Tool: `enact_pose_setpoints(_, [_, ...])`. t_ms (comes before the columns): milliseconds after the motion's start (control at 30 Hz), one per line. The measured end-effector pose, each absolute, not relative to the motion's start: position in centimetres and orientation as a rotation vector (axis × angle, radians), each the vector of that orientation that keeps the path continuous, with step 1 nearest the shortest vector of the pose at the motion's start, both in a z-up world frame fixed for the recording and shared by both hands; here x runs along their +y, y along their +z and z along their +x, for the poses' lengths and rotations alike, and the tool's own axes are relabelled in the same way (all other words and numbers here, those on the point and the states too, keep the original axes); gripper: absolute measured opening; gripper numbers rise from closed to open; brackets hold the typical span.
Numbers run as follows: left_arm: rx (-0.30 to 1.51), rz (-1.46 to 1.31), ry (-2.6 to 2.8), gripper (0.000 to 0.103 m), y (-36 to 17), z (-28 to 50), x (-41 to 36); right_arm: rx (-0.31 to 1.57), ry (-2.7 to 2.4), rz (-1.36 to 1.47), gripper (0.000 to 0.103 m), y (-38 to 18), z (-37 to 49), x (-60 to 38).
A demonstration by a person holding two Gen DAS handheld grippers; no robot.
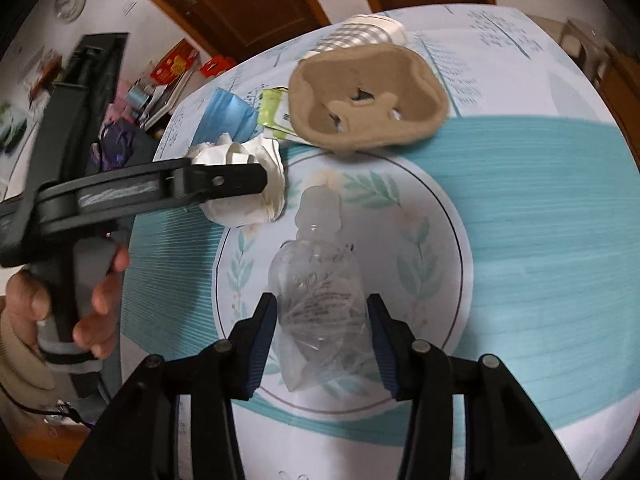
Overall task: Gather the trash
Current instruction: 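Grasp the white tissue with the left tool while the right tool grasps the plastic bottle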
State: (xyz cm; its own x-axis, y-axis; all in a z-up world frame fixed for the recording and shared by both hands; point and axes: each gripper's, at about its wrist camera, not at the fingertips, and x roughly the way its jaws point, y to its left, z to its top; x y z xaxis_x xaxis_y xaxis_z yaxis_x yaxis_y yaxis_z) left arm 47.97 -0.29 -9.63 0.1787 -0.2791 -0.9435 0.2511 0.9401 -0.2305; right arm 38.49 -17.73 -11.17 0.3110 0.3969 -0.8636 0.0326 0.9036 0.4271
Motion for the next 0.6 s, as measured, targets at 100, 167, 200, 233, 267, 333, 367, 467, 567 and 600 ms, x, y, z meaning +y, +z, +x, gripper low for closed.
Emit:
enact_pose_setpoints(100, [1.315, -0.002, -0.377, 0.051, -9.4, 47.6, -0.4, 1.235, 0.232, 0.425, 0.045, -11.2, 38.0, -18.2])
enact_pose_setpoints(167, [1.323, 0.0, -0.381, 0.04, -9.3, 47.2, -0.3, 1.23, 0.221, 0.443, 0.045, -11.2, 37.5, -18.5])
enact_pose_setpoints(200, [1.322, -0.001, -0.377, 0.039, -9.2, 47.0, -0.1, 1.228, 0.218, 0.45, 0.045, -11.1, 37.1, -18.6])
enact_pose_setpoints(233, [1.321, 0.0, -0.377, 0.039, -9.1, 46.7, 0.0, 1.226, 0.216, 0.454, 0.045, -10.9, 36.9, -18.9])
enact_pose_setpoints(267, [1.32, 0.002, -0.381, 0.038, -9.0, 46.2, 0.2, 1.224, 0.214, 0.457, 0.044, -10.9, 36.7, -19.1])
enact_pose_setpoints(333, [1.319, 0.001, -0.381, 0.037, -8.9, 45.3, 0.4, 1.22, 0.214, 0.464, 0.044, -10.7, 36.2, -19.4])
enact_pose_setpoints(367, [1.316, -0.006, -0.38, 0.037, -8.7, 44.8, 0.7, 1.216, 0.215, 0.466, 0.044, -10.5, 35.8, -19.6])
enact_pose_setpoints(467, [1.307, -0.033, -0.382, 0.036, -7.9, 42.8, 1.3, 1.205, 0.223, 0.472, 0.044, -9.9, 34.9, -19.9])
enact_pose_setpoints(567, [1.287, -0.046, -0.385, 0.036, -6.5, 40.4, 1.8, 1.187, 0.234, 0.475, 0.044, -8.9, 33.6, -20.3])
enact_pose_setpoints(600, [1.275, -0.046, -0.387, 0.036, -5.8, 39.2, 1.9, 1.183, 0.238, 0.476, 0.044, -8.6, 33.3, -20.4])
